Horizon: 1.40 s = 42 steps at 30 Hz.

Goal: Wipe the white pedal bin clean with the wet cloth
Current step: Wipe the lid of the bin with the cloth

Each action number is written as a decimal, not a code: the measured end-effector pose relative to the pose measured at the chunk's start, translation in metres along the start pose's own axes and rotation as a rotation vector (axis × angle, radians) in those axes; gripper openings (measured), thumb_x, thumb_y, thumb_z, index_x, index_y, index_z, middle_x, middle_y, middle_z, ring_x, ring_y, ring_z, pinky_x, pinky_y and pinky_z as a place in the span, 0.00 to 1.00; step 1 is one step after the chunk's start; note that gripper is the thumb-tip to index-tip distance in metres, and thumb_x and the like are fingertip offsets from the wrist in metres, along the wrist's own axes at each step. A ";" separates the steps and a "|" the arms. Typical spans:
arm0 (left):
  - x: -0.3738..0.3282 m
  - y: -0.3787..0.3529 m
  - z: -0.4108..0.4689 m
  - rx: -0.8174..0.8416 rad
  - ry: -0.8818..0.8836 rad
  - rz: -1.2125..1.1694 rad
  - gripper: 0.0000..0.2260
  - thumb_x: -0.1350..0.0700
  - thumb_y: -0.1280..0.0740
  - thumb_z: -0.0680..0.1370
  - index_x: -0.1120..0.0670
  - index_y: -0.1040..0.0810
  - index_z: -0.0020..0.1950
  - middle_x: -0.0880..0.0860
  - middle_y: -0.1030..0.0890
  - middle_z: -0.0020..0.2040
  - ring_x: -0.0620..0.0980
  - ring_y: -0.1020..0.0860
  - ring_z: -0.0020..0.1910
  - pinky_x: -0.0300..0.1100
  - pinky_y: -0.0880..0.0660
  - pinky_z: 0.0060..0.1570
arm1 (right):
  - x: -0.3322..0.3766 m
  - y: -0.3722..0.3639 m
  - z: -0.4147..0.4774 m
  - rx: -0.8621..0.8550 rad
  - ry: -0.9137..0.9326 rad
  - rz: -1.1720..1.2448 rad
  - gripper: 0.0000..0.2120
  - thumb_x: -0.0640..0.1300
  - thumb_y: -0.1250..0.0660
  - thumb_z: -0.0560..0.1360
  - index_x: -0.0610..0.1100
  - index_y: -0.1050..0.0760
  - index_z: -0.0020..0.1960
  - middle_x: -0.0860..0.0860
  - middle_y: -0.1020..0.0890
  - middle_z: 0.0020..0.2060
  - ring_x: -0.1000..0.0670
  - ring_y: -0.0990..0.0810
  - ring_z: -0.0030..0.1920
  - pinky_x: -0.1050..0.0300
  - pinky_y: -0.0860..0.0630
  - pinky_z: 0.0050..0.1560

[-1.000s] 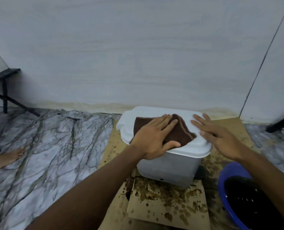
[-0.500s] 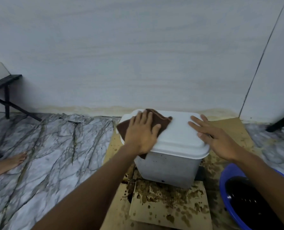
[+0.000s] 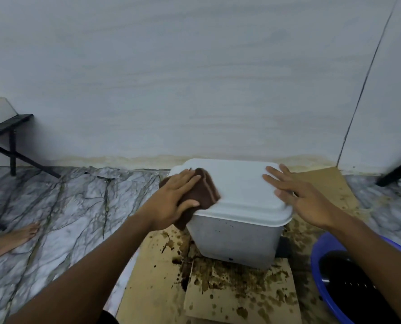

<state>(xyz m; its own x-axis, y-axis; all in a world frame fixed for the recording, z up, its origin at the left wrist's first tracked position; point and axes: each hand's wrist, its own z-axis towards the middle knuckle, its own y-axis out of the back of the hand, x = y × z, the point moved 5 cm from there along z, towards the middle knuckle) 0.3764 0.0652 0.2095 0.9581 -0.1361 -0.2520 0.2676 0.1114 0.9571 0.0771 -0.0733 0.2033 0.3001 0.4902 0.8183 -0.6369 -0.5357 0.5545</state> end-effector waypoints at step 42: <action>-0.083 -0.035 0.021 -0.297 0.181 0.103 0.30 0.35 0.53 0.84 0.49 0.35 0.80 0.54 0.38 0.81 0.53 0.43 0.81 0.51 0.50 0.80 | -0.002 -0.003 -0.001 -0.026 -0.006 0.072 0.22 0.39 0.40 0.82 0.62 0.29 0.67 0.73 0.37 0.72 0.66 0.52 0.77 0.55 0.52 0.77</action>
<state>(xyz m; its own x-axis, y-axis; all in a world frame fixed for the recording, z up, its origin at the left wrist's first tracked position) 0.2854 0.0523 0.2000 0.9771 0.0640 -0.2031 0.1614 0.4001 0.9022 0.0775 -0.0717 0.1998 0.2569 0.4468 0.8569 -0.6754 -0.5512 0.4899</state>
